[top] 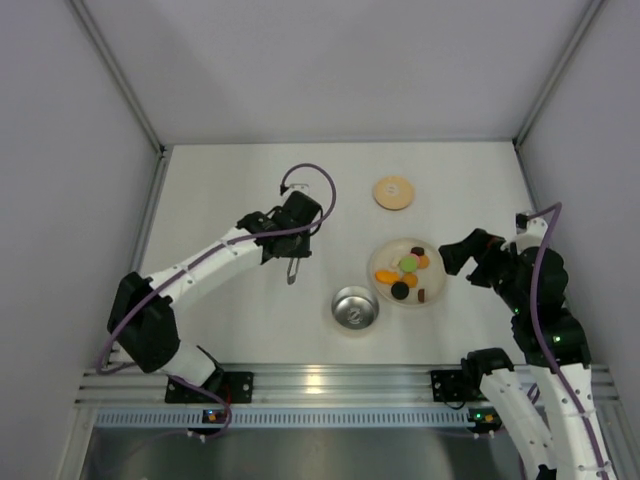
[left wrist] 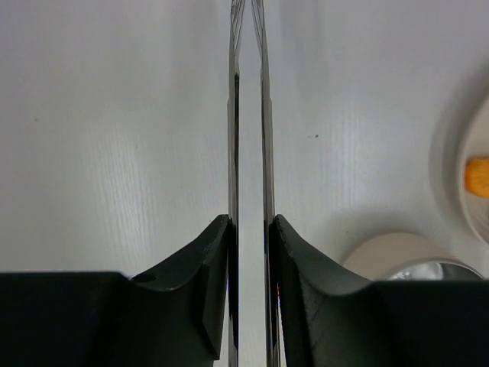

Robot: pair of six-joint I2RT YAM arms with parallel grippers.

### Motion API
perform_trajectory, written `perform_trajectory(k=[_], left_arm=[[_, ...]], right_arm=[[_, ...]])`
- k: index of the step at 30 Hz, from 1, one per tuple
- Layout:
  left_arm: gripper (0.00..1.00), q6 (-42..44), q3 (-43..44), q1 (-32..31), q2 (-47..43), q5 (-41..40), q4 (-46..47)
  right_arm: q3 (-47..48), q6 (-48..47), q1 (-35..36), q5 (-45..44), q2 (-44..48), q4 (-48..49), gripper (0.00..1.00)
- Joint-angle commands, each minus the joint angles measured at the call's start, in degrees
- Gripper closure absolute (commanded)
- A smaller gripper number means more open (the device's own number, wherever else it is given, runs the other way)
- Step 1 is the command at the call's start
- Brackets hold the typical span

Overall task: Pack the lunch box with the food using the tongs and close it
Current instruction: Place the clamp at the center of the board.

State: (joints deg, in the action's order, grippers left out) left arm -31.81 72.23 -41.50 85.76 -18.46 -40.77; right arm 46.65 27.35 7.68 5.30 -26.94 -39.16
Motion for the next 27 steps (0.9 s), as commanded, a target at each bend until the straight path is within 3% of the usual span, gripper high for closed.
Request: perform_trajectory(k=[1,9,15,23,27], left_arm=[[0.66,-3.2,-5.1,0.1,2.0,-6.0,7.9],[0.65,-7.3,-16.8,0.0,4.1,-8.1,15.7],[0.56,-9.1,-20.9,-0.1,6.3,-8.7,17.9],[0.54,-10.7,-25.2,-0.2,8.4,-9.0,20.8],[0.47,-11.4,-26.8,-0.5,8.2,-8.7,21.6]], right_arm=[[-0.2,0.6,-0.7,1.2,-0.3,1.4,0.00],[-0.7,-0.4,-0.7,0.9,0.2,0.8,0.01],[-1.8,-0.1,-0.7,1.4,0.4,1.5,0.00],[-1.9,-0.5,-0.7,1.2,0.3,1.4,0.01],[-1.9,-0.6,-0.7,0.9,0.4,1.1,0.00]])
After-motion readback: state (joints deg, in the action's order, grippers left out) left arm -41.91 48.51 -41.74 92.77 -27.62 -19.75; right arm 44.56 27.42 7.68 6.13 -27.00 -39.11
